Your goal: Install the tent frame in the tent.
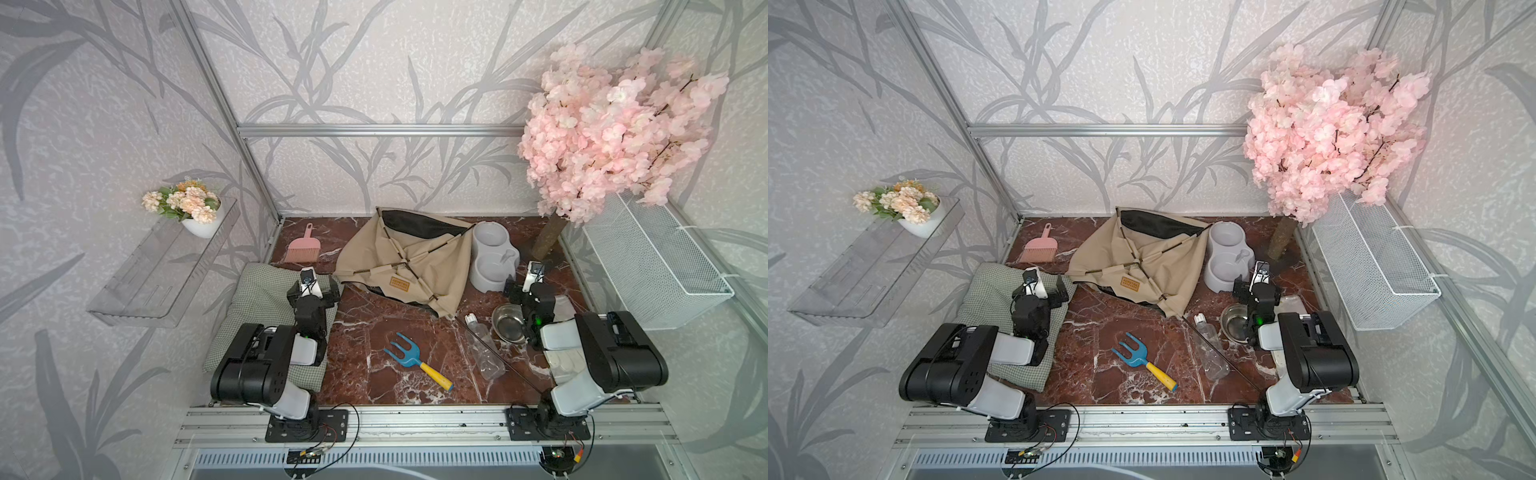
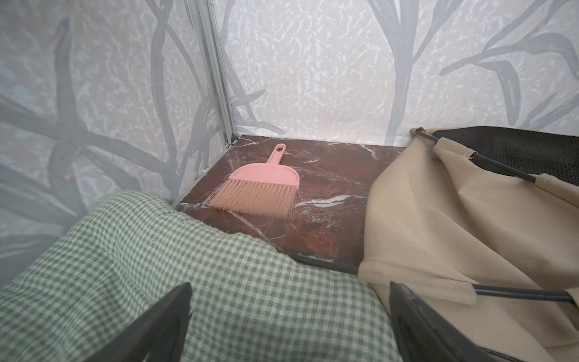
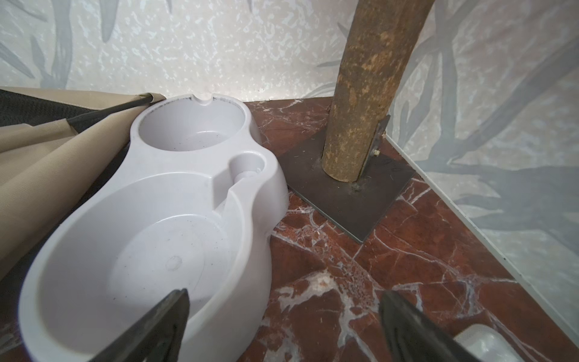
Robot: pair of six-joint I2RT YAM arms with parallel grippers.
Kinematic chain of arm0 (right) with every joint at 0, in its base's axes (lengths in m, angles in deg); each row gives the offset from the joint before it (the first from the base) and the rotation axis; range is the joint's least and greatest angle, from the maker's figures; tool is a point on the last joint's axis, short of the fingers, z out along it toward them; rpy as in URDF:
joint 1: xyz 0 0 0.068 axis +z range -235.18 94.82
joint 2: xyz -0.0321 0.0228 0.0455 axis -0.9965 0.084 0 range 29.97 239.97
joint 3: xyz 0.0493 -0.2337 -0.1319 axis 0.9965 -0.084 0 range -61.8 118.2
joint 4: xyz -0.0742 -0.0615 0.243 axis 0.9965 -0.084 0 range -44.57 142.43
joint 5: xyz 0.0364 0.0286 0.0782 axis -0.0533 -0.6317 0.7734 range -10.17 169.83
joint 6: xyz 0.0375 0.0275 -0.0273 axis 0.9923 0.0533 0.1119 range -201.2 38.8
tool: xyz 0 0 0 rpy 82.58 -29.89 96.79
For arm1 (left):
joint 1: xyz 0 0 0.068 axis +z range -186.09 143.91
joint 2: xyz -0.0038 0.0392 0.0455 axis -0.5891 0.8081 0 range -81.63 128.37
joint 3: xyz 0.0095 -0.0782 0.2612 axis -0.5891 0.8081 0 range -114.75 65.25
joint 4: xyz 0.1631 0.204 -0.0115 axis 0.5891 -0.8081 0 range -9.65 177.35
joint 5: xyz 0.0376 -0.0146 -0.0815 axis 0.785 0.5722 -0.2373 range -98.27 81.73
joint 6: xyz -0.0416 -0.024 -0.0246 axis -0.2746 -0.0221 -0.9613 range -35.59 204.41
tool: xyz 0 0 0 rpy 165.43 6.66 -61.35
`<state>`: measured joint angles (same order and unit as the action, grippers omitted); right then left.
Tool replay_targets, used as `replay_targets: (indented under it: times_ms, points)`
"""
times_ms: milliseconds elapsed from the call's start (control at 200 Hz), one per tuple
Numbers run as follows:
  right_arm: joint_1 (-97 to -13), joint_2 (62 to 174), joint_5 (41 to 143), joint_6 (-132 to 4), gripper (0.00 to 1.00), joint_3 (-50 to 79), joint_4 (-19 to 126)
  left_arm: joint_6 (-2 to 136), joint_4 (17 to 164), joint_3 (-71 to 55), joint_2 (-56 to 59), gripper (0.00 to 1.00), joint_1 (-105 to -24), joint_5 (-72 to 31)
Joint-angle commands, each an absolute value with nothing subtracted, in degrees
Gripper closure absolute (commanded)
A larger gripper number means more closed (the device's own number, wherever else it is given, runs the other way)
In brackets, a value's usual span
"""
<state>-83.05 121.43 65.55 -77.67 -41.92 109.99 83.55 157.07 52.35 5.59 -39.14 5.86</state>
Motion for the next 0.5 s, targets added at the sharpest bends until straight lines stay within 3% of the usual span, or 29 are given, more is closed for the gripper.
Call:
replay_targets:
  times_ms: [0,495]
  points:
    - [-83.2,121.0,65.9,-77.7,0.01,-41.2,110.2,83.9,158.1,51.8,5.4,0.0,-39.1,5.4]
    - [-83.4,121.0,66.2,-77.6,0.01,-41.2,110.0,83.8,157.9,51.6,5.4,0.0,-39.1,5.2]
